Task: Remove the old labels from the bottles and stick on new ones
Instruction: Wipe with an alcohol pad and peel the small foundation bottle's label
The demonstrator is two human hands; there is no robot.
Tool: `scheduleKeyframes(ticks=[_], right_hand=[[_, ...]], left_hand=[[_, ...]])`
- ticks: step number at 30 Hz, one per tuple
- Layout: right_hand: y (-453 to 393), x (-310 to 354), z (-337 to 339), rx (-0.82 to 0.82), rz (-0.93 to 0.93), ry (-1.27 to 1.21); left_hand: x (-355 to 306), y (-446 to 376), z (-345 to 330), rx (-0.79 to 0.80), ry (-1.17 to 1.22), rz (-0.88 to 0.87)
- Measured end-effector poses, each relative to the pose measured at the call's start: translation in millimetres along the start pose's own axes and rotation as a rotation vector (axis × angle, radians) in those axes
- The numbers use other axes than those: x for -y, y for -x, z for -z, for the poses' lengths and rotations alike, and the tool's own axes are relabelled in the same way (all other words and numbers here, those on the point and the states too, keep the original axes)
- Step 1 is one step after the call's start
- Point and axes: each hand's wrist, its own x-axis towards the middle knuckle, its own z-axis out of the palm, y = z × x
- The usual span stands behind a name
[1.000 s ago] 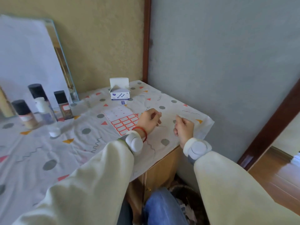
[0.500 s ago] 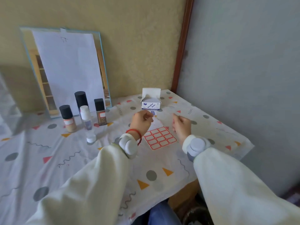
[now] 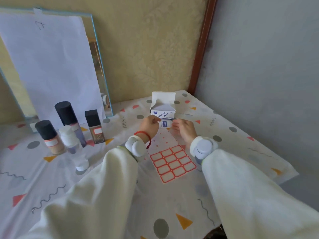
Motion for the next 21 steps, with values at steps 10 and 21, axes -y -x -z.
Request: scheduleKeyframes(ticks=[10, 21], right_hand=[[-24, -8, -2, 0.003, -0.056, 0.002], [-23, -10, -5, 0.009, -0.059, -0.004]], left_hand=[[5, -22, -14, 0.03, -0.089, 0.016], [9, -24, -12, -0.007, 0.083, 0.025]])
